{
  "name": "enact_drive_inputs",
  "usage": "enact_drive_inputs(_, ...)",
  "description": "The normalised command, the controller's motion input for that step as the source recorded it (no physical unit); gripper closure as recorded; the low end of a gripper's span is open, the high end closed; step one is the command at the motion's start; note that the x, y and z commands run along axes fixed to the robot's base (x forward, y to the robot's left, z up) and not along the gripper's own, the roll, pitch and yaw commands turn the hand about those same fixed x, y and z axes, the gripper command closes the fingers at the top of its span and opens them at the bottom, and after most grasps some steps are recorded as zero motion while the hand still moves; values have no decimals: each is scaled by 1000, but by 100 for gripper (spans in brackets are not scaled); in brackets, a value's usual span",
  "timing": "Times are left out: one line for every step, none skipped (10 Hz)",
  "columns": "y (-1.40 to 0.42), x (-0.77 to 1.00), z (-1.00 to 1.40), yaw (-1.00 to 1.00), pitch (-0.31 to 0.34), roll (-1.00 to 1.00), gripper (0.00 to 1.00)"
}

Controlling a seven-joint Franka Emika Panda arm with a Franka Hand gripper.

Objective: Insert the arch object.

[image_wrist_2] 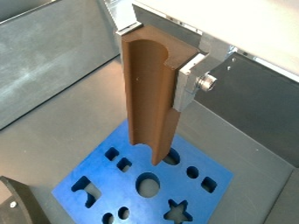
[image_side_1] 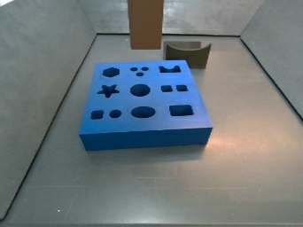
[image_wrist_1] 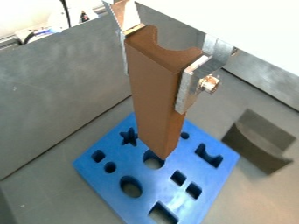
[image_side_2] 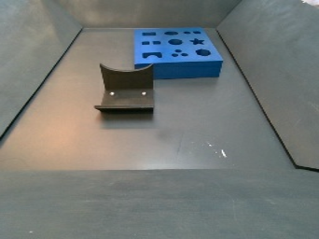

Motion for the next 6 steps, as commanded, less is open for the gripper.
enact_drive_inputs(534,406,-1000,426,-53,-14,100)
enact_drive_inputs(531,397,-1000,431,-81,-24,100)
enact_drive_inputs(529,397,-934,414,-96,-64,100)
enact_drive_inputs(540,374,-843,380,-99,-124,100)
enact_drive_inputs(660,369,-663,249,-14,-71,100)
enact_drive_inputs(734,314,-546,37,0,-139,100)
